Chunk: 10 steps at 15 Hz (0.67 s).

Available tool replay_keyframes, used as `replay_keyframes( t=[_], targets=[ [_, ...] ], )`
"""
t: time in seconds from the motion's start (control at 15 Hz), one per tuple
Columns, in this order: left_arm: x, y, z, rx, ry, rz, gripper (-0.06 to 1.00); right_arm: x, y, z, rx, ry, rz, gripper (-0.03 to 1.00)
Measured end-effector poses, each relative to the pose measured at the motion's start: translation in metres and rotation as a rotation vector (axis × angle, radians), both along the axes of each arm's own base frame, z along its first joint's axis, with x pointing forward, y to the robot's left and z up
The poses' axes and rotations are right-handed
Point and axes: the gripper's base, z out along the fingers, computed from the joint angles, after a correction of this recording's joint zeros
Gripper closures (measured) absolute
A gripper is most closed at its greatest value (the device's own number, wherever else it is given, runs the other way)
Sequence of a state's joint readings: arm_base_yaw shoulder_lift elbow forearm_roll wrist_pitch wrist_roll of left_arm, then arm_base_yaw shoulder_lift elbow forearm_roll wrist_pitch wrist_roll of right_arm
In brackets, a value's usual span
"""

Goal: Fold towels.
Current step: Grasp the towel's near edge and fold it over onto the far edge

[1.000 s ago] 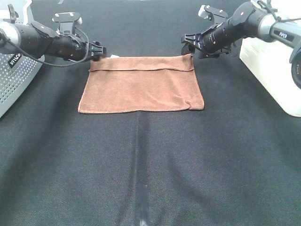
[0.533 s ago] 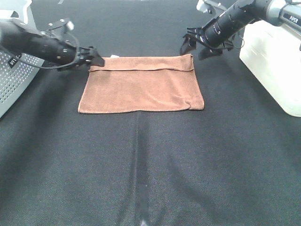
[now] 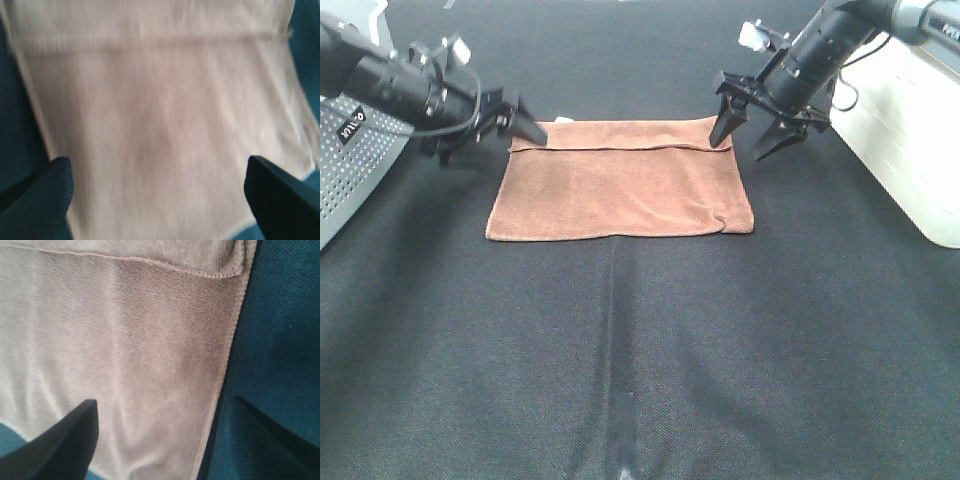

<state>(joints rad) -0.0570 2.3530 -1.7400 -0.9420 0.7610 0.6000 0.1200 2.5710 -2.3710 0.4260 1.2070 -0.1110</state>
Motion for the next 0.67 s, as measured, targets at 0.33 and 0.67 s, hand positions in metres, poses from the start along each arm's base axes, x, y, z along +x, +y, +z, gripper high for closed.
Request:
replay_keyframes(
  t=[0.33, 0.67],
  targets=[
    [-0.053, 0.010, 0.005, 0.027, 0.109, 0.067, 0.07, -0.042, -0.006, 0.024, -0.018, 0.096, 0.015, 0.29],
    [-0.066, 0.013, -0.010, 0.032, 0.195, 0.129, 0.07, -0.073, -0.009, -0.002, -0.003, 0.085, -0.025, 0.29]
  ],
)
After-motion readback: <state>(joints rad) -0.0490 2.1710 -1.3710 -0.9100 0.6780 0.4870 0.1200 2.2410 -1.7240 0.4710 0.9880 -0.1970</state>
